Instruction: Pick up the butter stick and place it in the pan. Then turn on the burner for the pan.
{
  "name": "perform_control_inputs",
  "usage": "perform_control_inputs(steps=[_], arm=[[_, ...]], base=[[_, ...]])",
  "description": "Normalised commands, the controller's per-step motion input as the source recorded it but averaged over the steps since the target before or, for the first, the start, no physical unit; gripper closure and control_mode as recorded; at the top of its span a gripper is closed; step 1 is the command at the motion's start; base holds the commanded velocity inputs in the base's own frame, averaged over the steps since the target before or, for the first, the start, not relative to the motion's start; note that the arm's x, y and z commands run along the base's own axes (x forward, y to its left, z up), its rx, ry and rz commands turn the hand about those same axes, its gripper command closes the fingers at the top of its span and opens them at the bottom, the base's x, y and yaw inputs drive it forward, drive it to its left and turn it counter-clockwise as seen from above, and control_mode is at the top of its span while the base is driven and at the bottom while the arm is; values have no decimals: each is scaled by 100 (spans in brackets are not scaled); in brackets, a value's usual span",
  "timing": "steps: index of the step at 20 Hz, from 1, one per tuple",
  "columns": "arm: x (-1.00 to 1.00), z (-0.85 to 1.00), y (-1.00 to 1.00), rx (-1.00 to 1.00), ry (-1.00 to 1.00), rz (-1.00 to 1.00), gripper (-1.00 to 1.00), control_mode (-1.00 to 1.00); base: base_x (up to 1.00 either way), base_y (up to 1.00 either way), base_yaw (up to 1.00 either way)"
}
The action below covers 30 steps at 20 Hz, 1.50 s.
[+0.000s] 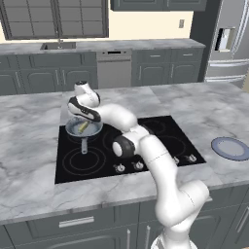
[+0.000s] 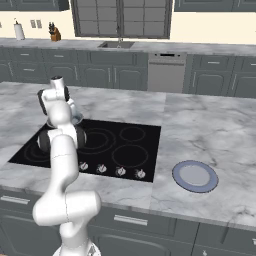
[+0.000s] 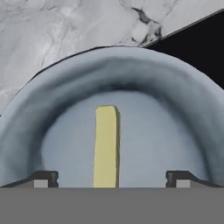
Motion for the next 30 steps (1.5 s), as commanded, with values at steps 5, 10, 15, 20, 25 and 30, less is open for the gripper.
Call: perform_control_inputs(steps=[5, 10, 15, 20, 25, 30], arm=[[-48, 69, -18, 0, 0, 0, -100, -100], [-71, 41, -37, 0, 0, 0, -100, -100], [-72, 15, -43, 0, 0, 1, -100, -100], [-55, 3, -38, 0, 0, 2, -100, -100], [-60, -1, -49, 2, 0, 8, -100, -100], [-38, -20, -62, 8, -6, 10, -100, -100]], base=[[0, 0, 0], [0, 0, 0], [0, 0, 0], [0, 0, 0], [0, 0, 0], [0, 0, 0]])
